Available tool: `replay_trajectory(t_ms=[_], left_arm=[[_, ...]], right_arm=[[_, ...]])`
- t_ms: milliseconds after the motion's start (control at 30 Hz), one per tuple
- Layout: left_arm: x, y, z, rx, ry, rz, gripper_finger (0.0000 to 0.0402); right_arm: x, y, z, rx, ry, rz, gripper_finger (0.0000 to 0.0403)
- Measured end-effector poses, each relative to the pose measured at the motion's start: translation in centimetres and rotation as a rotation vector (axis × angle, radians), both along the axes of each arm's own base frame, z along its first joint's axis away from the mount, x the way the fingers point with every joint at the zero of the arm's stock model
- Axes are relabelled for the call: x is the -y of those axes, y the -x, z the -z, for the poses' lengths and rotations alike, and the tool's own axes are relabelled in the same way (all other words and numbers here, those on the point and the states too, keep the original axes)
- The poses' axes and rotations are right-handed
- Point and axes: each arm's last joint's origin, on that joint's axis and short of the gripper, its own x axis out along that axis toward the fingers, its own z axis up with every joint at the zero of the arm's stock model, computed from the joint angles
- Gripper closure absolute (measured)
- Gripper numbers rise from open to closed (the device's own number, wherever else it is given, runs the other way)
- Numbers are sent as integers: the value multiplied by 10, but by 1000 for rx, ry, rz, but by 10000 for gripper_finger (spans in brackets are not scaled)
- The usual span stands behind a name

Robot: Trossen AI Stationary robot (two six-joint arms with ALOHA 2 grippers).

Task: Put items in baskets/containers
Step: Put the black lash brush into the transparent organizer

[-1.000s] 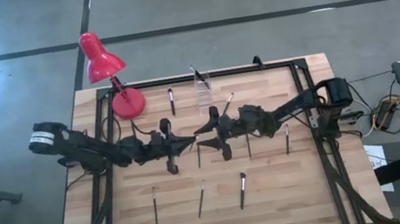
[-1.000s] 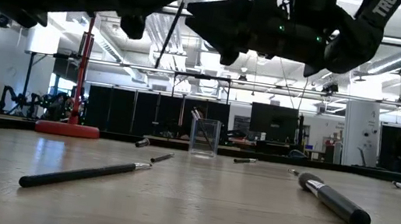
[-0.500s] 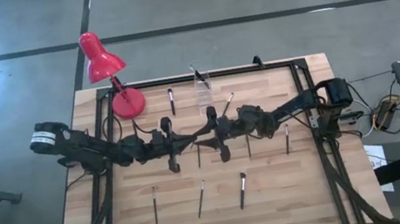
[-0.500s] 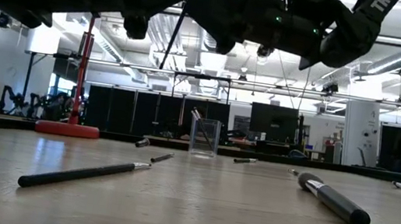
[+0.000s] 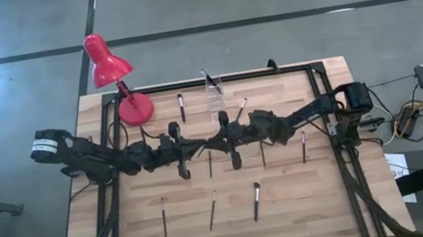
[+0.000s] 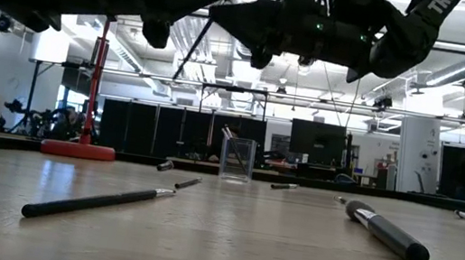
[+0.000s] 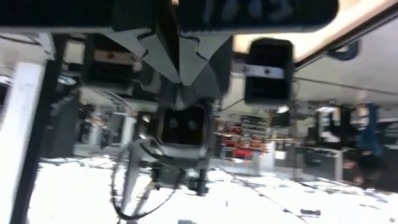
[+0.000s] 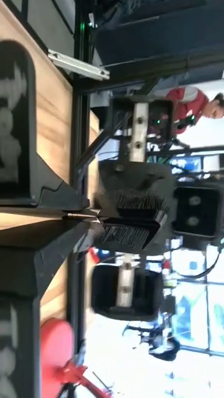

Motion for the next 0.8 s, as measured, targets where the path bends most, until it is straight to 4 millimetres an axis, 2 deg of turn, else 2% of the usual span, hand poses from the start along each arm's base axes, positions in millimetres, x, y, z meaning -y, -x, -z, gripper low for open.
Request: replay_trajectory(t_ms=[100,267,367,567,700,800], left_arm=[[-2,3,-3,-29,0,-10,400],[-5,16,-4,-106,-20,-33,401],[-8,27,3,-139,-46,-52,401],[-14,44,24,-194,-8,-67,401],[-15,49,35,-223,-1,-67,401],[-15,50,40,-242,-3,-67,401]], right_arm=[[12,2,-1,-30,-18,46,388],[51,15,-11,-132,-45,235,389],[82,21,-26,-236,-44,358,389],[151,18,-61,-395,-25,554,390],[197,13,-65,-477,-62,635,390],[225,8,-59,-520,-96,657,390]])
